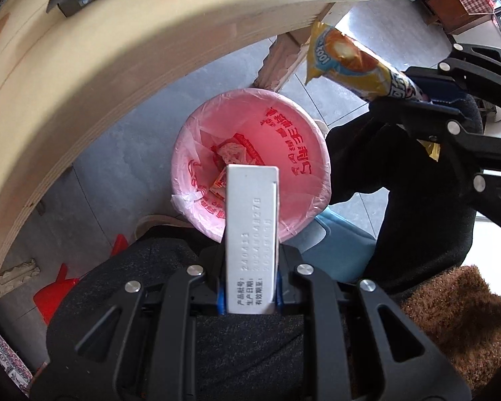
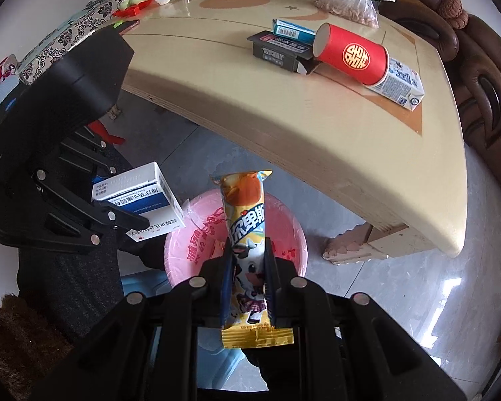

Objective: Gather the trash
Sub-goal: 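Open the left gripper over the bin to drop the white box while the right gripper drops the wrapper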

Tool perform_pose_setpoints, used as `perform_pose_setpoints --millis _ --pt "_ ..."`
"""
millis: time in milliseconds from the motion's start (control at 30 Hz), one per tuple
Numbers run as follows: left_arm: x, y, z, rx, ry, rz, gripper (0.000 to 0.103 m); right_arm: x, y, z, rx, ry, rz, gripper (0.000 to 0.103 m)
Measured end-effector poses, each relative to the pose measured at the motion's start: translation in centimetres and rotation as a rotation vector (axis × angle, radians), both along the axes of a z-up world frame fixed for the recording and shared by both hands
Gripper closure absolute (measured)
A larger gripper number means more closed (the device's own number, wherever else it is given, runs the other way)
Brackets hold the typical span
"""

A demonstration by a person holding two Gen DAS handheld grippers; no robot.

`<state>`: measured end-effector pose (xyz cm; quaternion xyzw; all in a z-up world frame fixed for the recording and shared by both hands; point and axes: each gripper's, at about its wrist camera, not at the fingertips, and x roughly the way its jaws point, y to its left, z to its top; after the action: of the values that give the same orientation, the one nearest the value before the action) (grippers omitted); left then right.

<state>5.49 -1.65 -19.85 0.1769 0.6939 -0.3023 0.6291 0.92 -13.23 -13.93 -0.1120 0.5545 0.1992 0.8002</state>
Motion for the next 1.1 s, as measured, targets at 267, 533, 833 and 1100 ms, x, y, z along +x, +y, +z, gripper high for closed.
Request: perform_pose_setpoints --millis 267,533,833,1100 --pt "1.2 -0.3 -4.9 -0.041 0.084 0.051 0.082 0.5 -1.3 -5.3 0.051 0.061 -0.095 0.087" --pt "1.6 -1.5 -9.5 0.014 0.116 0.069 0.082 0.6 -2.0 -10.6 0.09 0.139 -0.171 0.087" --pt "2.5 -1.7 -13.3 0.036 0.193 0.091 0.082 1.0 -1.8 -15.1 0.107 0.211 -0.196 0.087" --pt "3.4 -1.9 -15.6 0.053 0.241 0.123 0.082 1.4 -1.7 -17.6 0.117 0.262 -0.203 0.087"
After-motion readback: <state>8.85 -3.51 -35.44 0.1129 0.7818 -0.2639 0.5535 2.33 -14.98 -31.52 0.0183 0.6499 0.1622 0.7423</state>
